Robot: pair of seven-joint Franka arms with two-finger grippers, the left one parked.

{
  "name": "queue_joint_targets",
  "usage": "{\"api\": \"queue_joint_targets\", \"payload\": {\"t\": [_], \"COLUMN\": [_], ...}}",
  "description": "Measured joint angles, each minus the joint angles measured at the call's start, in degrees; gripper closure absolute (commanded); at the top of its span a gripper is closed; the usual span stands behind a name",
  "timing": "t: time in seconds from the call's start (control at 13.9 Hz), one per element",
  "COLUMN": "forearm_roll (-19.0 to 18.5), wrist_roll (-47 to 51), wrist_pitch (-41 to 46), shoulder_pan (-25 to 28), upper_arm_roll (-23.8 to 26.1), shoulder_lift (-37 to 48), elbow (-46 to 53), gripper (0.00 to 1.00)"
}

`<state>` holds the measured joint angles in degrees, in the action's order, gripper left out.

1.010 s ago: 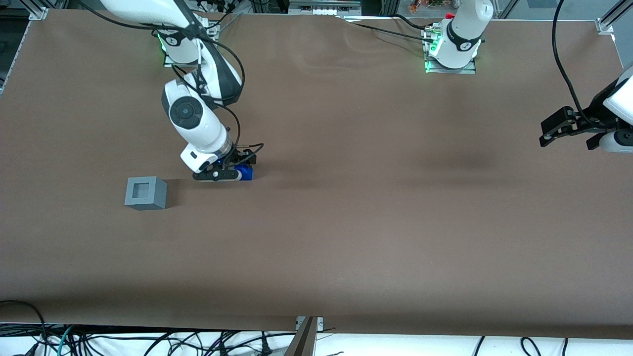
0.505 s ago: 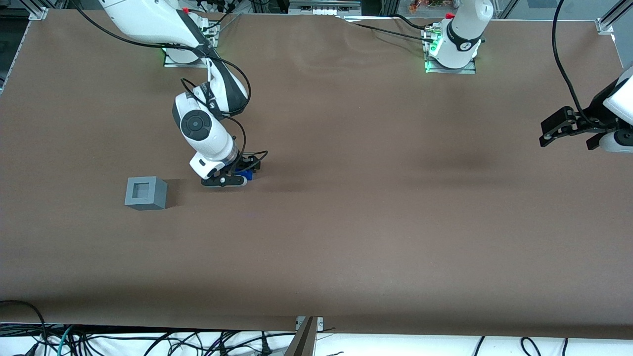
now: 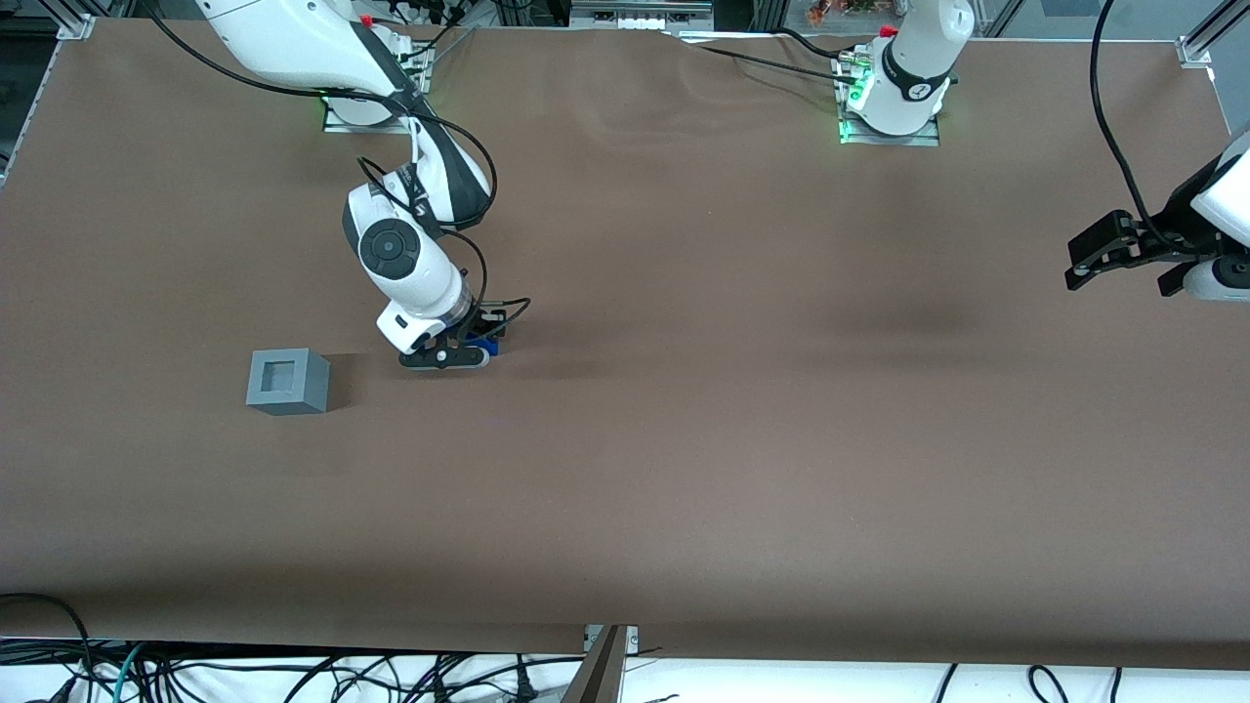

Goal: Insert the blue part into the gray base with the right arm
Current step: 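Carry the blue block over to the gray base's opening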

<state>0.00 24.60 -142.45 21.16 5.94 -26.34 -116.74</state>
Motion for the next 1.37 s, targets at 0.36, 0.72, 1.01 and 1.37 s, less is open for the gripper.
{"api": "queue_joint_targets", "payload": {"t": [0.36,0.72,1.01,1.37], "forearm_roll": [-0.02,-0.03,-0.03,0.53], "wrist_roll": [-1.10,-6.59,-17.21,-27.93], "wrist_pitch": [6.82,20.85,26.70,27.52], "shoulder_pan": [0.02,-0.11,-0.26,-2.64], "upper_arm_roll": [-0.39,-7.30,-16.71,-23.39], "shoulder_lift": [3.48,9.34,10.66,10.02], "elbow": [2.43,9.34,12.49,12.99], "gripper": [0.77,0.77,0.77,0.77]}}
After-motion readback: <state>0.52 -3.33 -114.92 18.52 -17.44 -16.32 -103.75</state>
